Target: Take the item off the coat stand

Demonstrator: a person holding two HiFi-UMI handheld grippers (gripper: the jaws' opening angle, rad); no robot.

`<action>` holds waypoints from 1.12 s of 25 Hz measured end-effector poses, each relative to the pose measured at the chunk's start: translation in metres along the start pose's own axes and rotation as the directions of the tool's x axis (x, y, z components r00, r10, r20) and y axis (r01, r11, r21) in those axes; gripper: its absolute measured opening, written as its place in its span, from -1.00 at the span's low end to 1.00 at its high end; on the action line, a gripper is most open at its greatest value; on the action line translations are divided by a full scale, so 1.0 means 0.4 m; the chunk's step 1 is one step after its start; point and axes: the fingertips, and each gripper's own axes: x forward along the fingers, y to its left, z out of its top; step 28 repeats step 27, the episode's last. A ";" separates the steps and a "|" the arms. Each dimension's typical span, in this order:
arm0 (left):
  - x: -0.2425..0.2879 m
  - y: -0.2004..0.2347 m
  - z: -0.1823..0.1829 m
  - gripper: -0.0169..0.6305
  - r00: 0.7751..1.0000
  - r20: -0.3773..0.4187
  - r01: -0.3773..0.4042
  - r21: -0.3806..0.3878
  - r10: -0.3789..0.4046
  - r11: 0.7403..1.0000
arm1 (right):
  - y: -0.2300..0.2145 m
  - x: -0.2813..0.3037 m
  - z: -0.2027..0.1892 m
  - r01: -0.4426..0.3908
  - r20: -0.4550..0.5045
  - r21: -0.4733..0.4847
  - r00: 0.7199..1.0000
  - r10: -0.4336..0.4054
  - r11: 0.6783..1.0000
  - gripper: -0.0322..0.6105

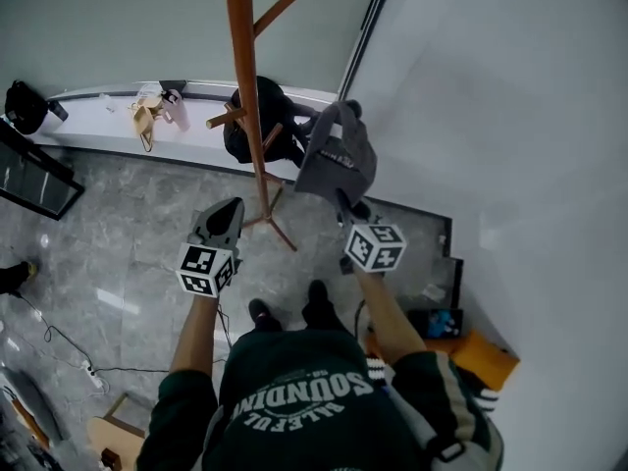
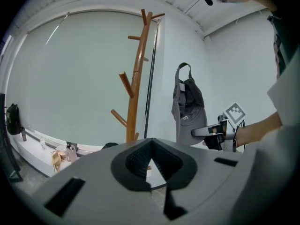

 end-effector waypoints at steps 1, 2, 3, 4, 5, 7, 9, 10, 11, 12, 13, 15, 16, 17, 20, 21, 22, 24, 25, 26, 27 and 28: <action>-0.010 0.000 0.004 -0.95 1.000 0.006 0.004 0.006 -0.004 1.000 | 0.015 -0.009 -0.002 -0.004 -0.001 -0.001 1.000 0.004 1.000 -0.84; -0.019 0.001 0.010 -0.95 1.000 0.014 0.006 0.011 -0.006 1.000 | 0.028 -0.016 -0.003 -0.006 -0.002 -0.003 1.000 0.006 1.000 -0.84; -0.028 0.004 0.015 -0.95 1.000 0.022 0.008 0.016 -0.008 1.000 | 0.042 -0.022 -0.003 -0.006 -0.001 -0.005 1.000 0.006 1.000 -0.84; -0.036 0.008 0.021 -0.95 1.000 0.028 0.010 0.020 -0.011 1.000 | 0.055 -0.026 -0.002 -0.005 0.001 -0.008 1.000 0.005 1.000 -0.84; -0.044 0.012 0.025 -0.95 0.999 0.033 0.013 0.024 -0.014 1.000 | 0.067 -0.029 -0.003 -0.004 0.004 -0.012 1.000 0.004 1.000 -0.84; -0.060 0.019 0.028 -0.95 0.999 0.039 0.018 0.027 -0.019 0.999 | 0.090 -0.034 -0.011 -0.003 0.004 -0.019 1.000 0.004 1.000 -0.84; -0.076 0.026 0.026 -0.95 0.999 0.045 0.020 0.030 -0.021 0.999 | 0.111 -0.038 -0.024 0.000 0.000 -0.027 1.000 0.000 1.000 -0.84; -0.083 0.029 0.025 -0.95 0.999 0.048 0.021 0.032 -0.022 0.999 | 0.119 -0.039 -0.031 0.002 0.000 -0.031 1.000 -0.002 1.000 -0.84; -0.090 0.031 0.025 -0.95 0.998 0.051 0.022 0.034 -0.024 0.999 | 0.124 -0.042 -0.037 0.005 0.000 -0.033 1.000 -0.005 0.999 -0.84; -0.097 0.032 0.024 -0.95 0.998 0.053 0.024 0.036 -0.026 0.999 | 0.128 -0.045 -0.044 0.010 0.000 -0.034 1.000 -0.010 0.999 -0.84; -0.104 0.032 0.023 -0.95 0.998 0.055 0.025 0.037 -0.027 0.999 | 0.131 -0.049 -0.050 0.014 -0.001 -0.034 1.000 -0.014 0.999 -0.84; -0.120 0.035 0.021 -0.95 0.998 0.057 0.025 0.036 -0.027 0.999 | 0.138 -0.056 -0.059 0.019 -0.004 -0.032 1.000 -0.019 0.999 -0.84; -0.128 0.037 0.021 -0.95 0.998 0.058 0.025 0.036 -0.027 0.999 | 0.142 -0.060 -0.063 0.021 -0.005 -0.030 1.000 -0.022 0.999 -0.84; -0.134 0.040 0.020 -0.95 0.998 0.060 0.026 0.036 -0.028 0.999 | 0.147 -0.062 -0.066 0.024 -0.005 -0.028 1.000 -0.024 0.999 -0.84; -0.151 0.051 0.014 -0.95 0.997 0.064 0.029 0.033 -0.031 0.999 | 0.162 -0.064 -0.073 0.032 0.001 -0.023 0.999 -0.032 0.999 -0.84; -0.156 0.055 0.009 -0.95 0.997 0.065 0.030 0.033 -0.032 0.999 | 0.166 -0.063 -0.077 0.032 0.002 -0.021 0.999 -0.032 0.999 -0.85; -0.160 0.056 0.004 -0.95 0.997 0.066 0.032 0.033 -0.034 0.999 | 0.170 -0.064 -0.082 0.032 0.004 -0.021 0.999 -0.032 0.999 -0.84; -0.167 0.054 -0.005 -0.95 0.997 0.066 0.036 0.033 -0.038 0.999 | 0.177 -0.069 -0.089 0.034 0.006 -0.021 0.999 -0.034 0.999 -0.85; -0.170 0.053 -0.010 -0.95 0.997 0.065 0.038 0.033 -0.040 0.999 | 0.181 -0.072 -0.092 0.034 0.007 -0.021 0.999 -0.034 0.999 -0.84; -0.174 0.051 -0.013 -0.95 0.997 0.064 0.040 0.033 -0.042 0.999 | 0.184 -0.074 -0.096 0.034 0.007 -0.021 0.999 -0.034 0.999 -0.84; -0.177 0.050 -0.017 -0.95 0.997 0.063 0.042 0.034 -0.044 0.999 | 0.188 -0.076 -0.099 0.034 0.008 -0.020 0.999 -0.034 0.999 -0.84; -0.177 0.050 -0.017 -0.95 0.997 0.063 0.042 0.034 -0.044 0.999 | 0.188 -0.076 -0.099 0.034 0.008 -0.020 0.999 -0.034 0.999 -0.84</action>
